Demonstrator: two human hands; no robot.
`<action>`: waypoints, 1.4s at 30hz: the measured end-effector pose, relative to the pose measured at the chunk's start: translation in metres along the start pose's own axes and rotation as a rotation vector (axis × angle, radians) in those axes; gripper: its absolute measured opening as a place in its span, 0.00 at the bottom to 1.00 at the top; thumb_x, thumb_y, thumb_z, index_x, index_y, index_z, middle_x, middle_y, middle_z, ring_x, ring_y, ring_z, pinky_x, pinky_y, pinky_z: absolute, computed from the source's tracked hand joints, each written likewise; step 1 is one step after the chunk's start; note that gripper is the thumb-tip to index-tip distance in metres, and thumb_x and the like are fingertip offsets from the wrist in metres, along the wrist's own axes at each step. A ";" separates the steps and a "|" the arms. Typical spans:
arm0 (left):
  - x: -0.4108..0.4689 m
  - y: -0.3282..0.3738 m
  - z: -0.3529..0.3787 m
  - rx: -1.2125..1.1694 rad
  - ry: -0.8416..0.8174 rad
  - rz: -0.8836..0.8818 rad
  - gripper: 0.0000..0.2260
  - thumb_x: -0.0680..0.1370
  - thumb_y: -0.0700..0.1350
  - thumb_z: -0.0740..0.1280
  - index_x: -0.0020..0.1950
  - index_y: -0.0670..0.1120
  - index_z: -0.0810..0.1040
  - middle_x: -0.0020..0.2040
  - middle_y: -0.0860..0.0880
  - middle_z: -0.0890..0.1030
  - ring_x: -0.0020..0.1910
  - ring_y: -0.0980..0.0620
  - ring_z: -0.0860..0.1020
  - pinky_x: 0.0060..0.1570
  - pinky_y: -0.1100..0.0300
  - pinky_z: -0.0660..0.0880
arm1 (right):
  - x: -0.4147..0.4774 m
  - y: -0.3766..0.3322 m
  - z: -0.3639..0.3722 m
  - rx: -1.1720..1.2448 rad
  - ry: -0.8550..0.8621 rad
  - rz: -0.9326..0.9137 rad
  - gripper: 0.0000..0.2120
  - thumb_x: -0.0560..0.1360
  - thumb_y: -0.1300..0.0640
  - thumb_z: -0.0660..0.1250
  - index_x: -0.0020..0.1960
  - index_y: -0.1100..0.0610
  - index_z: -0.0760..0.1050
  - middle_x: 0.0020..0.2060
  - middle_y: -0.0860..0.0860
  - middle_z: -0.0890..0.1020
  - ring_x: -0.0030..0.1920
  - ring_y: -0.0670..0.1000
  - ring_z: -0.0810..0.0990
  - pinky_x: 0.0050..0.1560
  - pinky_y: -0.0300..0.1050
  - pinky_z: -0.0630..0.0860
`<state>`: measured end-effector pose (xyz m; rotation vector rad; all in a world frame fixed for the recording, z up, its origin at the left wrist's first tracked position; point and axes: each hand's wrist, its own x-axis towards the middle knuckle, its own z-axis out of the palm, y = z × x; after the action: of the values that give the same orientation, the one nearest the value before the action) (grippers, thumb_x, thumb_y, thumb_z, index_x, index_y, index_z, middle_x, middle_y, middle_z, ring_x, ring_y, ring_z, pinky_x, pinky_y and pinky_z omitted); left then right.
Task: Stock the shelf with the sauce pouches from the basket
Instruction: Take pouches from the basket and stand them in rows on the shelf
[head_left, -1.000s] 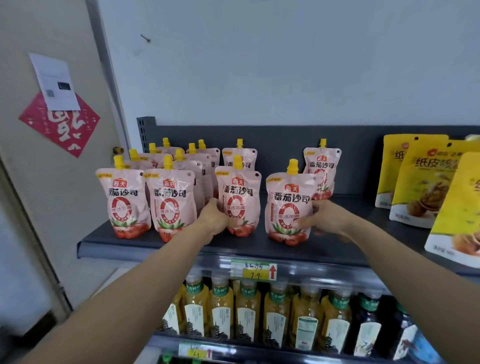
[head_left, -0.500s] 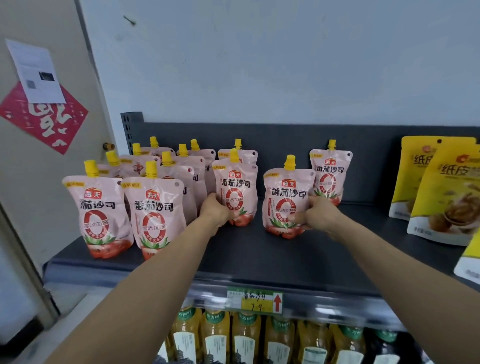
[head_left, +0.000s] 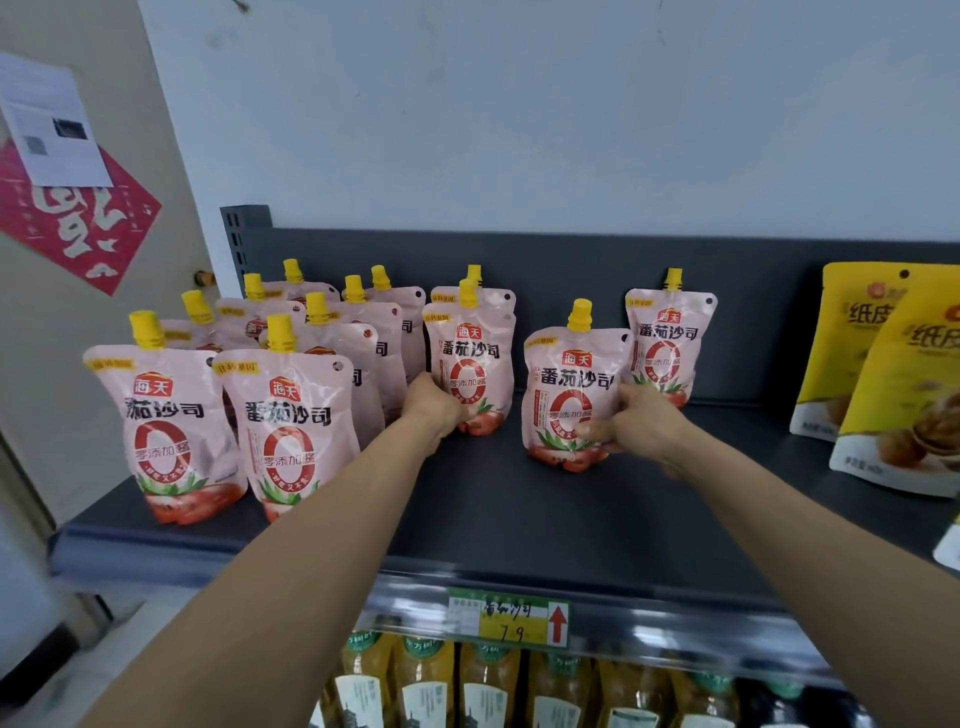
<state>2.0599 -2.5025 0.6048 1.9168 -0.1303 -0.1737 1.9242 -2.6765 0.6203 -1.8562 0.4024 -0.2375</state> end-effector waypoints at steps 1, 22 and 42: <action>0.000 0.000 0.000 0.007 0.004 -0.003 0.28 0.69 0.36 0.73 0.66 0.40 0.67 0.67 0.42 0.73 0.67 0.42 0.70 0.66 0.48 0.70 | 0.000 0.000 0.000 0.001 0.000 0.000 0.13 0.68 0.68 0.72 0.43 0.53 0.74 0.42 0.45 0.80 0.42 0.46 0.79 0.39 0.40 0.78; -0.011 -0.004 -0.013 0.132 -0.044 0.004 0.22 0.72 0.33 0.69 0.65 0.40 0.70 0.64 0.42 0.76 0.64 0.42 0.73 0.60 0.52 0.72 | -0.015 -0.006 0.008 -0.021 -0.004 0.008 0.13 0.68 0.68 0.72 0.39 0.52 0.73 0.36 0.42 0.77 0.39 0.44 0.78 0.35 0.38 0.78; -0.085 0.001 -0.052 0.189 -0.034 0.280 0.16 0.74 0.34 0.67 0.61 0.41 0.74 0.59 0.44 0.78 0.57 0.47 0.75 0.52 0.62 0.70 | -0.024 -0.019 0.043 -0.104 -0.029 -0.004 0.09 0.69 0.71 0.70 0.44 0.60 0.75 0.42 0.52 0.81 0.43 0.52 0.80 0.36 0.40 0.78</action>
<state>1.9864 -2.4401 0.6287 2.0597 -0.4487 -0.0054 1.9200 -2.6243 0.6256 -1.9602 0.3977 -0.1951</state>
